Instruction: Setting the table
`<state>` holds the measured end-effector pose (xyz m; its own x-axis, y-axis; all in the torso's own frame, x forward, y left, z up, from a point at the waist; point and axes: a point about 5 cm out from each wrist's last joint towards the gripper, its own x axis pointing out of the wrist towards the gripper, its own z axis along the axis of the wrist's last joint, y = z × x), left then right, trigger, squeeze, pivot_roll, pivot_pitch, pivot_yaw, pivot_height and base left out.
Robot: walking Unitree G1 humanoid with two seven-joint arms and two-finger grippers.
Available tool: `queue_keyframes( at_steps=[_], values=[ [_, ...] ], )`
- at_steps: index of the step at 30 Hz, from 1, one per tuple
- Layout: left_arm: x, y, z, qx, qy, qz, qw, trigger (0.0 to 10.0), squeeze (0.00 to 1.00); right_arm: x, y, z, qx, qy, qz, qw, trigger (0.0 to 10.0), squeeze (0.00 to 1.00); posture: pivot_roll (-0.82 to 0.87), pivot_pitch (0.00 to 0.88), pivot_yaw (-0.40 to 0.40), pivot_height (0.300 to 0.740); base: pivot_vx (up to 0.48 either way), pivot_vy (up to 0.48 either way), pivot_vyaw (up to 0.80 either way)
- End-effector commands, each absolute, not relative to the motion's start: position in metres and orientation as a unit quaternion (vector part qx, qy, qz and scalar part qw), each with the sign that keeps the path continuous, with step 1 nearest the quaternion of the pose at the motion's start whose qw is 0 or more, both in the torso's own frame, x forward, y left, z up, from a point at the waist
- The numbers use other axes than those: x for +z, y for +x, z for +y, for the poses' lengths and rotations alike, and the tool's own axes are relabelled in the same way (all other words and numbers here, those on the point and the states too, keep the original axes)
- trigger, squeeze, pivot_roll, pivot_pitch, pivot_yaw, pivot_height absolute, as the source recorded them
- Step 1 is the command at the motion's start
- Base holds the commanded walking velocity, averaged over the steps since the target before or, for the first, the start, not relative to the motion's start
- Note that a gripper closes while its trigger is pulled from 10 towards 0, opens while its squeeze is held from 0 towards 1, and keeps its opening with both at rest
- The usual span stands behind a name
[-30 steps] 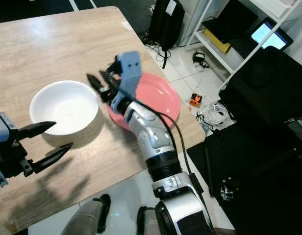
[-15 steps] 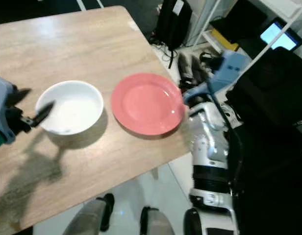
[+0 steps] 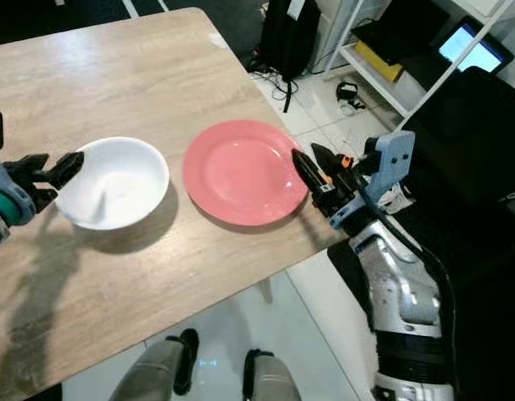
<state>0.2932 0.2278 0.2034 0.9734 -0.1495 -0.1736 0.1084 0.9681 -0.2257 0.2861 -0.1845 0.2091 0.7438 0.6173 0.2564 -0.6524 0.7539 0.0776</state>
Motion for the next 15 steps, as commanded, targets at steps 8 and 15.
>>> queue_keyframes(
  at_steps=[8, 15],
  values=[
    [0.176, 0.295, 0.222, -0.081, -0.115, 0.212, 0.967, 10.0, 0.0, 0.208, 0.276, -0.15, 0.454, 0.072, -0.079, 0.885, 10.0, 0.0, 0.13, 0.11, 0.061, 0.74, 0.0, 0.0, 0.0],
    [0.17, 0.3, 0.221, -0.086, -0.1, 0.231, 0.964, 4.1, 0.0, 0.207, 0.278, -0.137, 0.471, 0.072, -0.076, 0.876, 10.0, 0.0, 0.12, 0.113, 0.064, 0.74, 0.0, 0.0, 0.0]
  ],
)
